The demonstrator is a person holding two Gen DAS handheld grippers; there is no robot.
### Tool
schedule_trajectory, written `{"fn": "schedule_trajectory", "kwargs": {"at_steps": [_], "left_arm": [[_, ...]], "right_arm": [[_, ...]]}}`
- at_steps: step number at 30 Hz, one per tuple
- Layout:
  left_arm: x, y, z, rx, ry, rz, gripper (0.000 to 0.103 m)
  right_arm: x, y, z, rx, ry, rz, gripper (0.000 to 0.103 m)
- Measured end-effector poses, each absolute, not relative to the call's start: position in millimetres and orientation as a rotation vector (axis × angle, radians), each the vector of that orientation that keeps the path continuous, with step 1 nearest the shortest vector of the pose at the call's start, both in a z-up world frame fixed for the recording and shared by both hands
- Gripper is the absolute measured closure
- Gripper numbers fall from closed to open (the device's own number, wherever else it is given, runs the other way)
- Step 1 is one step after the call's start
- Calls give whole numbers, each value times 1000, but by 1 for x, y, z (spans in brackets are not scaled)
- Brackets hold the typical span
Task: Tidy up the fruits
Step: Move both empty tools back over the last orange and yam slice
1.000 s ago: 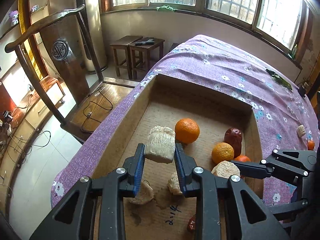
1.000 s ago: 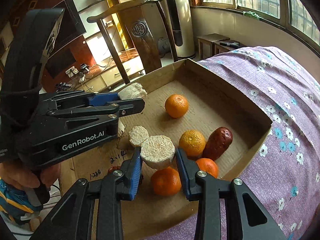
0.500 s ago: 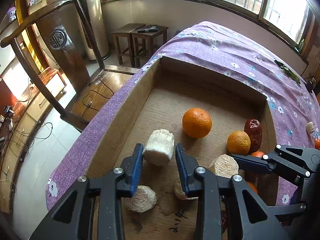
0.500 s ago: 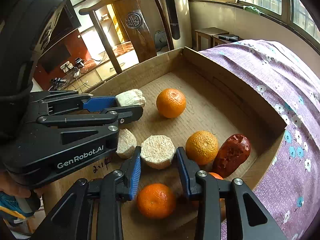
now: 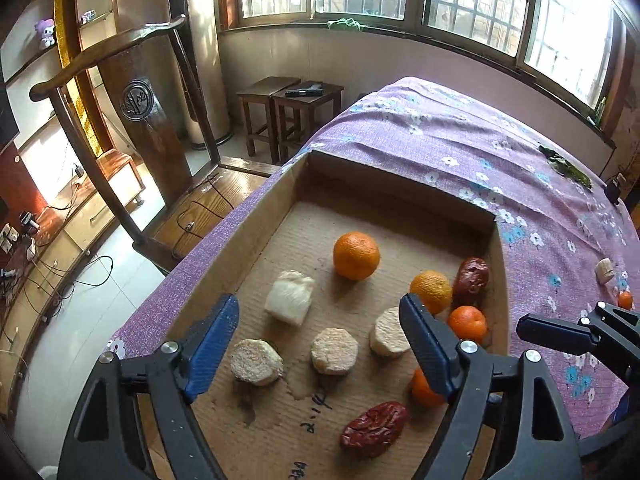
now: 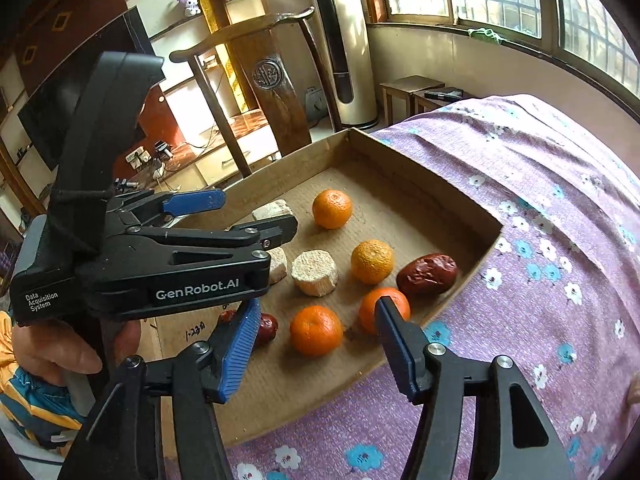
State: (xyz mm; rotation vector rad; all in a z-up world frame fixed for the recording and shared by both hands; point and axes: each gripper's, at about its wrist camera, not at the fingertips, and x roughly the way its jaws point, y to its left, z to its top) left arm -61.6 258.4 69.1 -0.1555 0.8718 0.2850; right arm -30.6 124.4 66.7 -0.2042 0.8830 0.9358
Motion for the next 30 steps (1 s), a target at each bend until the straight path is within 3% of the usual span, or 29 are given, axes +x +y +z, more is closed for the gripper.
{"fn": "schedule_trajectory", "kwargs": {"at_steps": [9, 30], "left_arm": [[-59, 190, 76, -148, 860, 184, 16], [-32, 46, 61, -33, 924, -36, 16]], "right_arm": [[-28, 49, 67, -130, 884, 784, 32], [-30, -123, 53, 15, 908, 507, 30]]}}
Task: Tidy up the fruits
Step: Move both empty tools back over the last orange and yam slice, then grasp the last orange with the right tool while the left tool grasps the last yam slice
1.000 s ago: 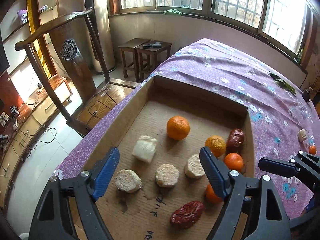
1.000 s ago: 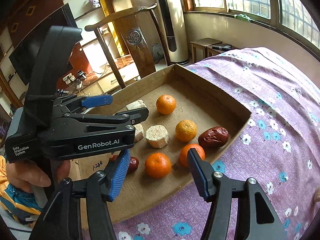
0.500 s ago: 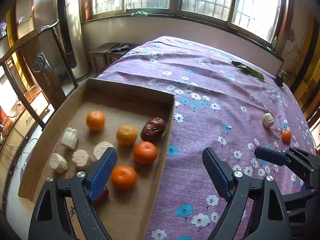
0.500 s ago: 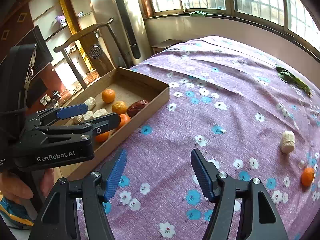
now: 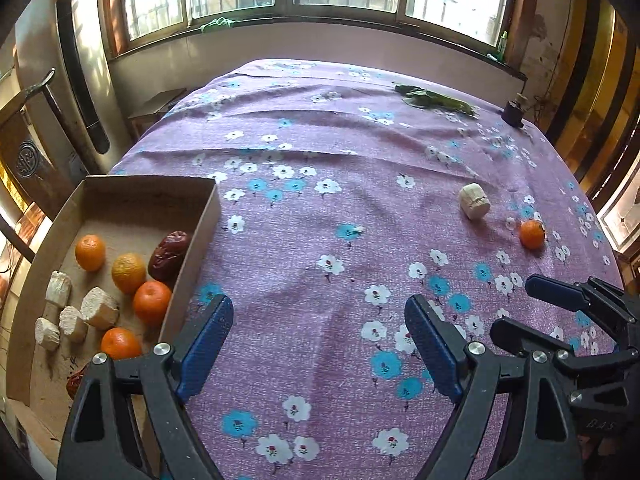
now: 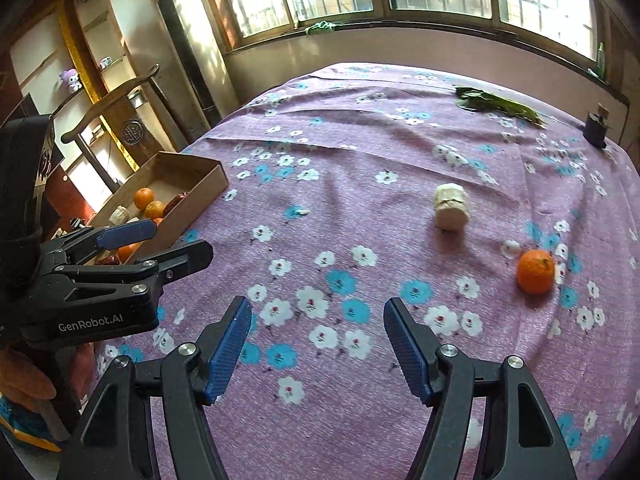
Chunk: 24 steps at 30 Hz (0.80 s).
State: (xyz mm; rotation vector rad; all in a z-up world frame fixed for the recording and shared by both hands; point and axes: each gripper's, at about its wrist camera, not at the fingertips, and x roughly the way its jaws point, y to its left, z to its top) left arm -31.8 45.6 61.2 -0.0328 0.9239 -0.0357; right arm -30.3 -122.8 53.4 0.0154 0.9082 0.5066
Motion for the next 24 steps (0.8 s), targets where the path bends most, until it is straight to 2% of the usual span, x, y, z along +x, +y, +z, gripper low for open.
{"fn": "schedule_trajectory", "kwargs": {"at_steps": [11, 21, 22, 24], "left_arm": [[-12, 3, 55, -20, 963, -105, 16], [12, -23, 53, -40, 995, -132, 16], [16, -25, 53, -45, 998, -132, 16], [23, -30, 54, -60, 1005, -136, 16]], "right_arm": [[-9, -209, 42, 48, 911, 320, 30], [33, -227, 33, 2, 890, 241, 30], [37, -225, 31, -13, 894, 245, 31], [44, -221, 27, -42, 907, 257, 40]]}}
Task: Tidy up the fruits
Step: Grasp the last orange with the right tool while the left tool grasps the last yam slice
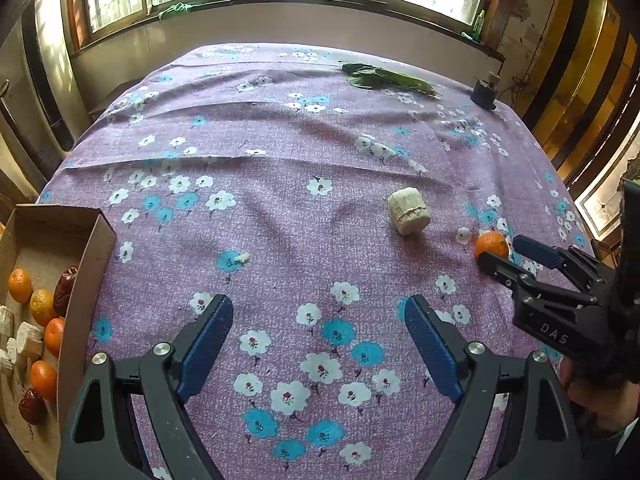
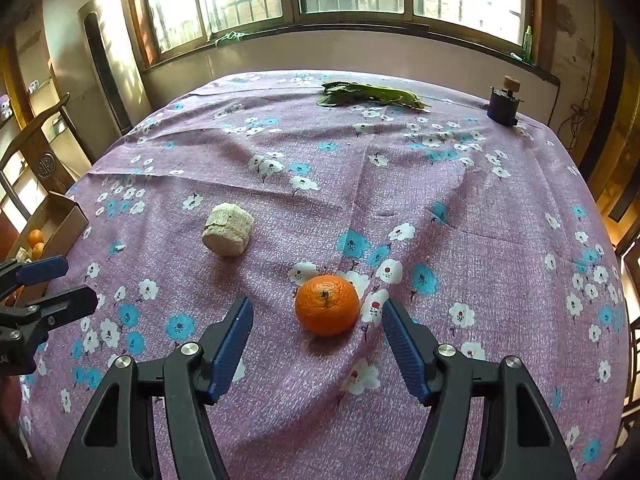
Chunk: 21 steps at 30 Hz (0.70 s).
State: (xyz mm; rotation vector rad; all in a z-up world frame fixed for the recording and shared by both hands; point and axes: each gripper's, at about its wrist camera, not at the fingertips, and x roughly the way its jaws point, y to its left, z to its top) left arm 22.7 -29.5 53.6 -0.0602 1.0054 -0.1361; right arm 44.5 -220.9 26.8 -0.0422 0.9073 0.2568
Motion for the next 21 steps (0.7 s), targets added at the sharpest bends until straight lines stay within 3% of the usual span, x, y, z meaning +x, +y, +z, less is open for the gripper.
{"fn": "schedule_trajectory", "kwargs": {"at_steps": [3, 5, 18, 20, 21], "left_arm": [[36, -39, 55, -75, 1007, -135, 16], [47, -47, 54, -82, 1013, -137, 16], [113, -87, 30, -133, 1082, -141, 16], [118, -87, 24, -152, 1092, -153, 22], [120, -88, 22, -157, 1096, -159, 38]], "right_arm": [[55, -220, 16, -64, 940, 258, 58], [57, -224, 10, -45, 953, 262, 63], [56, -238, 9, 47, 934, 300, 63], [56, -236, 9, 31, 936, 299, 63], [55, -236, 9, 26, 937, 299, 63]]}}
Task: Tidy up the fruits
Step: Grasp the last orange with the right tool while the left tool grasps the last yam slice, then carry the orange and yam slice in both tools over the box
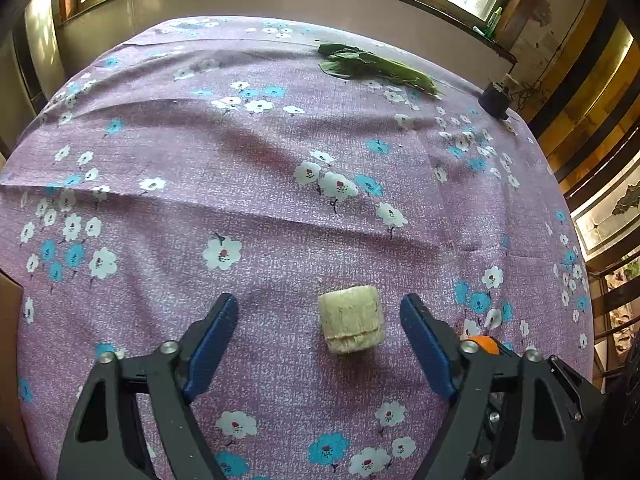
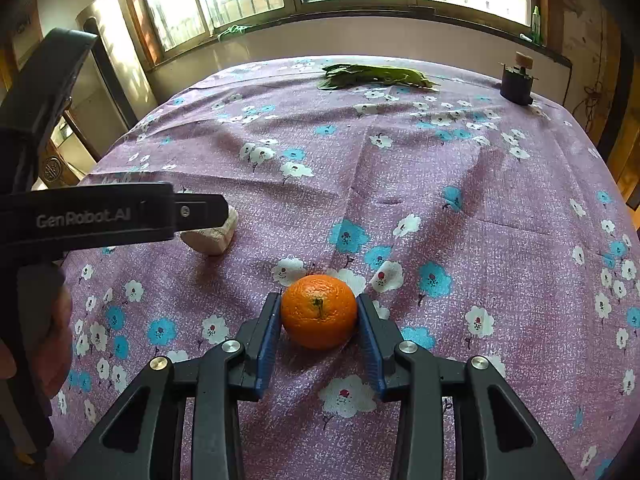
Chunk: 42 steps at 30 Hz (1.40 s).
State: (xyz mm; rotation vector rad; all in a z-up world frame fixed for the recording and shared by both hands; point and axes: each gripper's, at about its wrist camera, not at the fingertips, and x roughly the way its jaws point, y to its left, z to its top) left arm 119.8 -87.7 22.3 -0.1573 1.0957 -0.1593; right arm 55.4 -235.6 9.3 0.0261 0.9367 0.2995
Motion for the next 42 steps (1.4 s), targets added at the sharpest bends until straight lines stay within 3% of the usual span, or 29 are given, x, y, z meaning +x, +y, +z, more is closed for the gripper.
{"fn": "schedule_trajectory", "kwargs": {"at_steps": [1, 4, 42], "left_arm": [[121, -88, 20, -165, 1104, -177, 50], [119, -92, 21, -184, 1096, -236, 71], [-39, 67, 57, -70, 910, -15, 71]], "right_arm": [[55, -235, 9, 24, 938, 300, 63], [54, -235, 10, 30, 935, 297, 63], [-24, -93, 39, -62, 914, 559, 63]]}}
